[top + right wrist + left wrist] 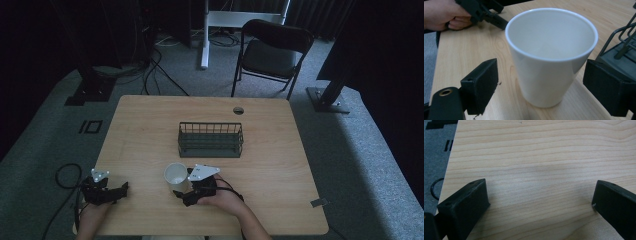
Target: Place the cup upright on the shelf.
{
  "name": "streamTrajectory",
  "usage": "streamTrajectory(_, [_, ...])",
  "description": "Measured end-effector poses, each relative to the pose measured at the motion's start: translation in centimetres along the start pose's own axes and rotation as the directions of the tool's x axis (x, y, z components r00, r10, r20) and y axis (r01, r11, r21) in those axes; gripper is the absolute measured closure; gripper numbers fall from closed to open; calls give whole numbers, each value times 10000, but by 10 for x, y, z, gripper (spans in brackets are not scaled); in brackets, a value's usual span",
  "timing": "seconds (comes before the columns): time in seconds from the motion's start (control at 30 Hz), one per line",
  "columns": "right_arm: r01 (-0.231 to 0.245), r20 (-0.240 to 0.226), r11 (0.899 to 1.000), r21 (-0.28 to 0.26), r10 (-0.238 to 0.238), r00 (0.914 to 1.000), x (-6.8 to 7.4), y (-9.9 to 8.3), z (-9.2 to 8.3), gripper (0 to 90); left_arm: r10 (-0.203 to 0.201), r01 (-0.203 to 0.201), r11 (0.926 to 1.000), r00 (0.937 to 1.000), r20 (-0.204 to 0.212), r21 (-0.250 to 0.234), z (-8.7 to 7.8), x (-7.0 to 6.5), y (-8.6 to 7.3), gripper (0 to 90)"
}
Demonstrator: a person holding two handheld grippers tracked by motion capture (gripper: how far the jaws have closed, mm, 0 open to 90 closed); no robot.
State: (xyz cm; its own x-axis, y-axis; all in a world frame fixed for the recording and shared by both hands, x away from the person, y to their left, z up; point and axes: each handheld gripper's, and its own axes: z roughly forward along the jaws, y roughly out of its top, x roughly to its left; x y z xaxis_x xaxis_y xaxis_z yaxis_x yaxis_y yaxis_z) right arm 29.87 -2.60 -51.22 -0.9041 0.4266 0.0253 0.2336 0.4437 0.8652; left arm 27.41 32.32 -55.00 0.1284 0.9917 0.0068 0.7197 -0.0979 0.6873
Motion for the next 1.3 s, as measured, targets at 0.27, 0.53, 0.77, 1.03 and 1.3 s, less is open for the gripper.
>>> streamTrajectory(0.27, [-89,122,9996,-282,92,9999,-2,5,4,128,-1,1,10000,10000,-1,1,0,0,0,8])
streamTrajectory(0.53, [-73,256,9985,-536,87,9996,-3,12,7,128,-2,2,10000,10000,0,0,0,0,0,8])
streamTrajectory(0.77, [56,257,9979,-652,-39,9997,-1,14,12,133,-1,1,10000,10000,-1,2,0,0,0,8])
streamTrajectory(1.03, [189,483,9967,-793,-151,9987,0,17,15,186,0,0,10000,10000,0,1,0,0,0,8])
streamTrajectory(1.3, [137,407,9966,-808,-105,9991,2,18,17,194,-4,4,10000,10000,0,-1,0,0,0,8])
